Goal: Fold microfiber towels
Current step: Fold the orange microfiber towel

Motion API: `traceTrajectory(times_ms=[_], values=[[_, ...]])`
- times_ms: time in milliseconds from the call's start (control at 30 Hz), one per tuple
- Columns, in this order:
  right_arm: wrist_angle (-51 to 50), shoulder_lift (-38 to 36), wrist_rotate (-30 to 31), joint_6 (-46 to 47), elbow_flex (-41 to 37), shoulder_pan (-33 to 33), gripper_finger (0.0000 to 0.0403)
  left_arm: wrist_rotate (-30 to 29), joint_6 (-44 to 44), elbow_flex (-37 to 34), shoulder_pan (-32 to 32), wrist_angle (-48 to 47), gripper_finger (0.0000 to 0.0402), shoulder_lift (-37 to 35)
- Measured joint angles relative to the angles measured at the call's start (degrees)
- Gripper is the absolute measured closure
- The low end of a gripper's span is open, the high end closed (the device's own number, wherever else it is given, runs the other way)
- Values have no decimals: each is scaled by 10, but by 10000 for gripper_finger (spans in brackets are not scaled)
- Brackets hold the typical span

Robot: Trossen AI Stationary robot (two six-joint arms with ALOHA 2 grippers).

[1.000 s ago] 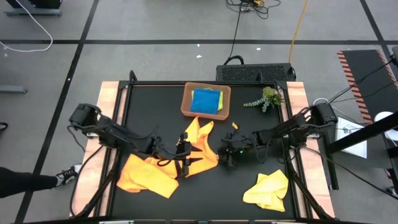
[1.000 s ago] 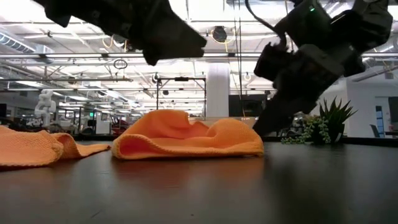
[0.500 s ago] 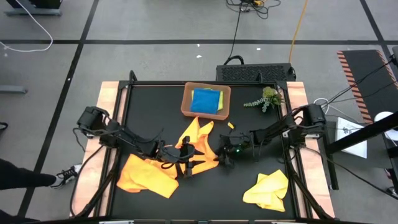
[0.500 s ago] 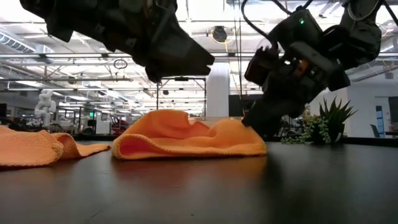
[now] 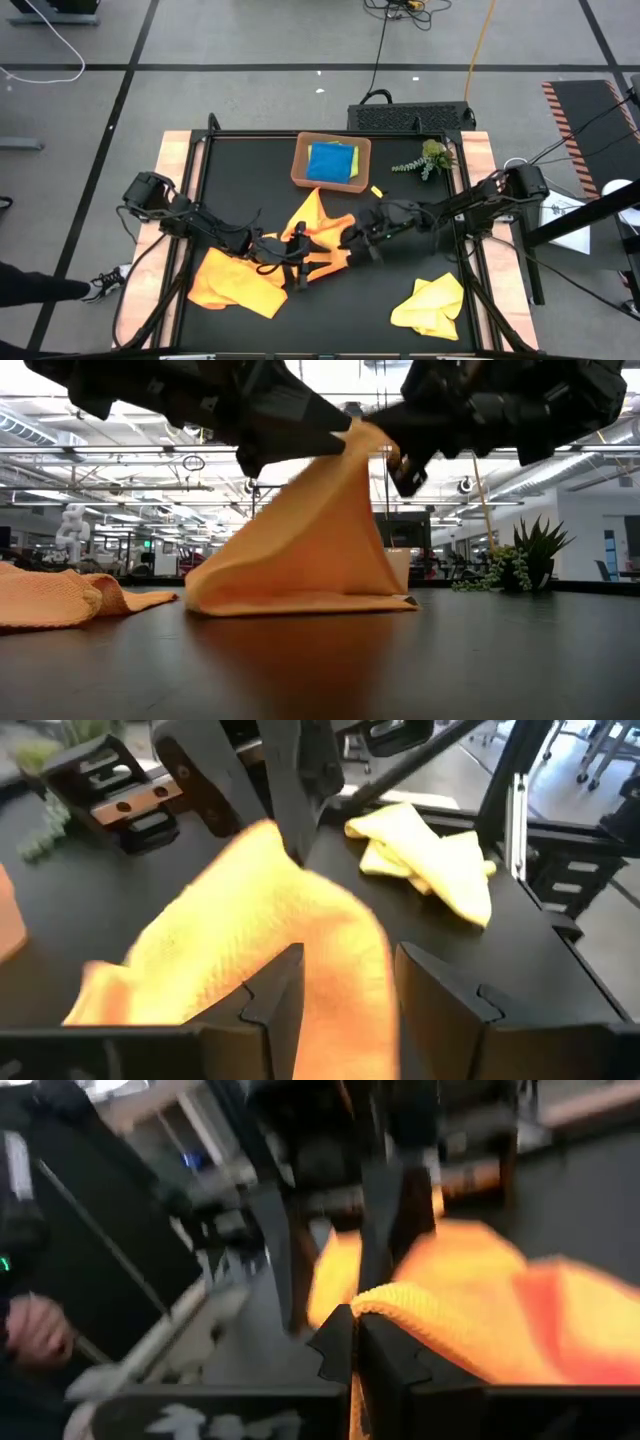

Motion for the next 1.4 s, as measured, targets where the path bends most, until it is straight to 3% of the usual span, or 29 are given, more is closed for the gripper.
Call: traceTrajectory(times_ms=[100,233,333,467,633,933,1100,1400], values=[[27,0,26,1,0,0,400,-38,35,3,-11,11,243,0],[26,0,51,3,0,-7,401,-139,120,41,-41,-15,243,0],[26,0,64,9,0,-11,402,-207,153,96,-57,-108,243,0],[36,0,67,14,0,-14,402,-244,139,177,-65,-248,243,10],[45,0,81,15,1,-15,402,-269,150,268,-62,-314,243,81],[44,0,82,21,1,-19,402,-405,167,448,-69,-520,243,179],[59,0,83,26,1,-25,403,-413,146,494,-76,-588,243,202],[78,0,84,34,1,-34,403,-438,20,497,-82,-702,243,203]])
